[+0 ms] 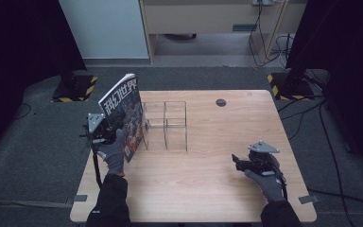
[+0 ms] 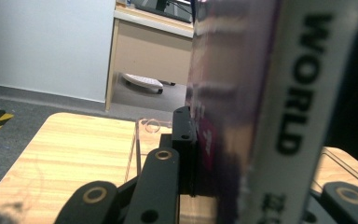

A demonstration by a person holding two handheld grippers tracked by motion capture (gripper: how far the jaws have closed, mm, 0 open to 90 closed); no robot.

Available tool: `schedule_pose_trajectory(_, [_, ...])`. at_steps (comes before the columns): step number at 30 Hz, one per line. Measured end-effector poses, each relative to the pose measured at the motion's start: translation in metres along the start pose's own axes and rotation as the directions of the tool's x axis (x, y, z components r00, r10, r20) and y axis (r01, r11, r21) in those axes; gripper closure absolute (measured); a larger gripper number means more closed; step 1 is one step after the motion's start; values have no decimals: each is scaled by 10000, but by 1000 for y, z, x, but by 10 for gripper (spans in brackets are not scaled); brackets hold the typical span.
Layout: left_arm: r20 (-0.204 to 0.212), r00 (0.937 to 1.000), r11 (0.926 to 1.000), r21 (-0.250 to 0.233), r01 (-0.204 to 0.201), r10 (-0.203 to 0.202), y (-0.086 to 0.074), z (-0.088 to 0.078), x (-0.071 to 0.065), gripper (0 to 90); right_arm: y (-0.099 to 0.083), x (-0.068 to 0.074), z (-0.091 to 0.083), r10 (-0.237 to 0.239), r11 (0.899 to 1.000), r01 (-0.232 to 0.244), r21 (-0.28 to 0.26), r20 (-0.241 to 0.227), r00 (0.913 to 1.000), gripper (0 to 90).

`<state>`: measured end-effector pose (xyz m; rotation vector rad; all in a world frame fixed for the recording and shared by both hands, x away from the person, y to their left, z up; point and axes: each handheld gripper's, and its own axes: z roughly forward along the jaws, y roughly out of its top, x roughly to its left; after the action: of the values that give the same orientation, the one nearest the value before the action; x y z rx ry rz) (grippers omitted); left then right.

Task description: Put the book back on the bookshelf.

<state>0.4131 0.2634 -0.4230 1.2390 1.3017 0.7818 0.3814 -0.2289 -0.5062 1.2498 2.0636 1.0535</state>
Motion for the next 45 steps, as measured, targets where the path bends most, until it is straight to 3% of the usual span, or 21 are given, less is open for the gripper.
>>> schedule_pose_trajectory(12, [74, 9977, 9971, -334, 677, -674, -14, -5, 9, 797, 0, 2, 0, 47, 10000, -47, 27, -30, 10000, 165])
schedule_pose_trajectory(17, [10, 9972, 9965, -384, 745, -746, -16, -7, 11, 793, 0, 2, 0, 10, 10000, -10, 20, -43, 10000, 165])
schedule_pose_trajectory(22, [-301, 9974, 9975, -290, 649, -658, -17, -9, 13, 791, 0, 2, 0, -21, 10000, 21, 10, -43, 10000, 165])
schedule_pose_trajectory(30, [-684, 9976, 9998, -170, -78, 66, -18, -11, 9, 792, 0, 2, 0, -63, 10000, 63, 14, -41, 10000, 165])
schedule_pose_trajectory(33, [-653, 9979, 9996, -293, -47, 28, -20, -13, 9, 776, 0, 2, 0, -82, 10000, 82, 10, -46, 10000, 165])
schedule_pose_trajectory(38, [-606, 9982, 9982, -598, -23, -13, -17, -19, 10, 668, 0, 3, 1, -74, 10000, 74, 34, -57, 10000, 165])
schedule_pose_trajectory(40, [-608, 9981, 9980, -636, -27, -12, -16, -21, 10, 570, 0, 3, 0, -69, 10000, 69, 30, -55, 10000, 165])
schedule_pose_trajectory(45, [-697, 9958, 9962, -589, -637, 596, -10, -33, 8, 388, 0, 3, -1, -69, 10000, 69, -40, -61, 10000, 165])
